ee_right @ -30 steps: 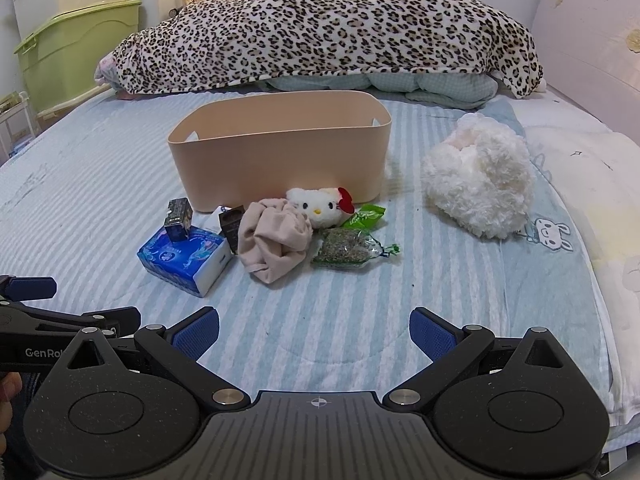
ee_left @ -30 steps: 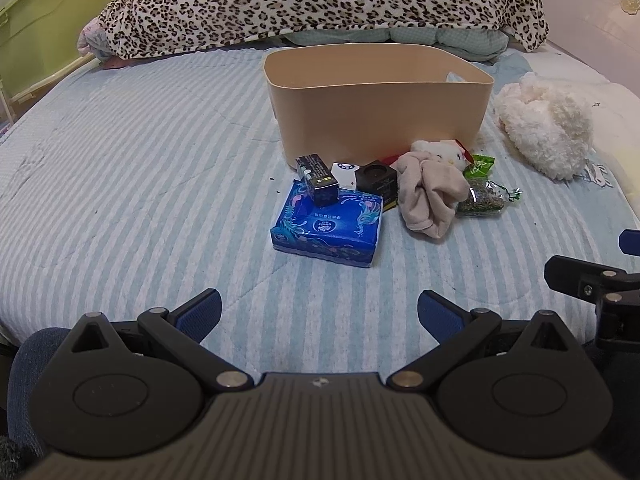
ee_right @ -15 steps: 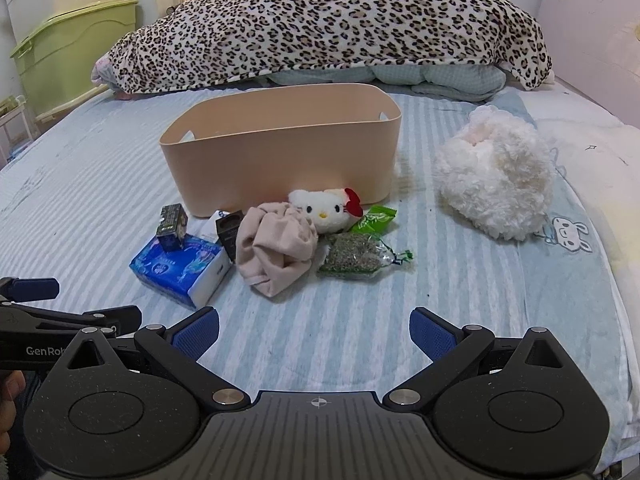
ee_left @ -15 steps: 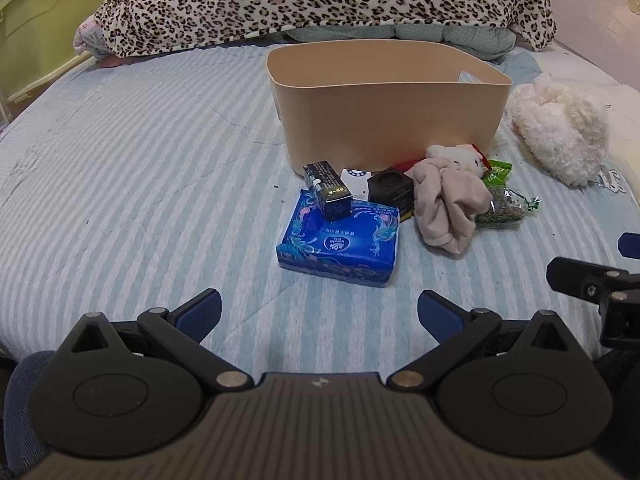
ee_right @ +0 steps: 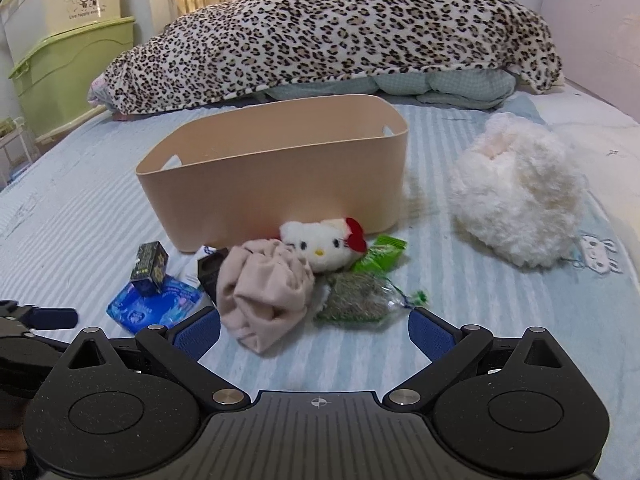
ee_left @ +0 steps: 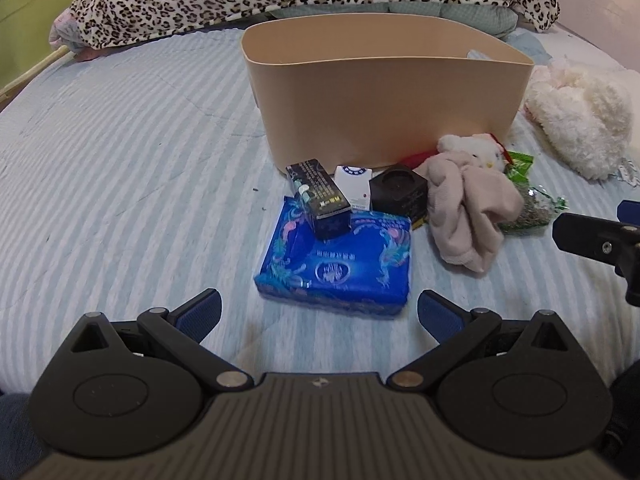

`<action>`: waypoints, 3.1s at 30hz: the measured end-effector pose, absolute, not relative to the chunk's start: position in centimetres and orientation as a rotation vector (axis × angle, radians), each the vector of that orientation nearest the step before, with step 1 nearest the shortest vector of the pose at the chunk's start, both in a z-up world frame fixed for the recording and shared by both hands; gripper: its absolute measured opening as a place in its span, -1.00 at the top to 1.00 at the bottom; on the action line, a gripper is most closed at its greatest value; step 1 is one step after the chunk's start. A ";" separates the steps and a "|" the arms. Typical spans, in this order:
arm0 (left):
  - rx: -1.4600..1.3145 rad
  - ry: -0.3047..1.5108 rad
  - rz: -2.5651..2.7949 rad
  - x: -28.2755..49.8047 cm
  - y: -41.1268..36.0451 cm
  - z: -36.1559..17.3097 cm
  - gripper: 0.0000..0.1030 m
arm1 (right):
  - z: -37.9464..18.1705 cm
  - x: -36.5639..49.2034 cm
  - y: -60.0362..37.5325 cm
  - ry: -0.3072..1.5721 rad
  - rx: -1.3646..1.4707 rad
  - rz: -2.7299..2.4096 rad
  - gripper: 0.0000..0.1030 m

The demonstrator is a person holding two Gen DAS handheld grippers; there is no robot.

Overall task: Organize objects
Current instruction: 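Move both tools toward the items in front of the beige basket, then grasp the small dark box with the left tool while the right tool grasps the beige sock, then carry both items over the basket and open both tools to drop them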

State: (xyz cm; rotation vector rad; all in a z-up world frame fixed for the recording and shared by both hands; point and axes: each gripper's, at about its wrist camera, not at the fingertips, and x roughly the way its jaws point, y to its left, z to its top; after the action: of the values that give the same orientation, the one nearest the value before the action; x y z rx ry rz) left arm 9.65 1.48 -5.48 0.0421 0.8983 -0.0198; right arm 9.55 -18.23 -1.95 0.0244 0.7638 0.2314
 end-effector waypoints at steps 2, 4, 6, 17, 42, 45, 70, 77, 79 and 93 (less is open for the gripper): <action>0.047 0.889 -0.020 10.4 1.5 -5.9 -1.00 | -2.3 10.3 -17.8 0.764 0.018 0.247 -0.92; 0.044 0.876 -0.032 10.9 1.7 -6.0 -1.00 | -2.6 10.9 -17.5 0.762 0.009 0.256 -0.89; 0.042 0.856 -0.033 11.4 1.9 -5.9 -1.00 | -2.9 11.5 -17.3 0.759 0.009 0.260 -0.86; 0.049 0.795 -0.027 13.9 2.7 -5.0 -1.00 | -3.8 14.1 -16.9 0.755 0.059 0.280 -0.66; 0.099 0.730 -0.064 13.7 2.7 -5.8 0.50 | -4.5 13.8 -16.0 0.781 0.055 0.304 0.71; 0.101 0.711 -0.071 13.3 2.7 -5.5 0.50 | -4.1 13.7 -16.3 0.771 0.064 0.300 0.71; 0.063 0.523 -0.075 18.0 2.0 3.7 0.50 | 5.5 19.0 -19.3 0.504 0.158 0.266 0.73; 0.100 0.560 -0.039 22.9 0.1 2.0 0.50 | 4.9 24.0 -18.8 0.505 0.135 0.221 0.73; 0.098 0.576 -0.019 23.9 -0.2 1.2 0.50 | 3.8 25.3 -18.4 0.537 0.120 0.210 0.73; 0.115 0.773 0.039 27.8 -0.3 -3.5 0.47 | -1.6 27.3 -16.8 0.691 0.061 0.184 0.28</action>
State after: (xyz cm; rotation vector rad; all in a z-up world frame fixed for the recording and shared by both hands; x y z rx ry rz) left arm 27.77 -0.34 -3.47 0.1150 0.7733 0.0387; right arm 27.32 -16.84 -1.63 0.0611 0.6912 0.1840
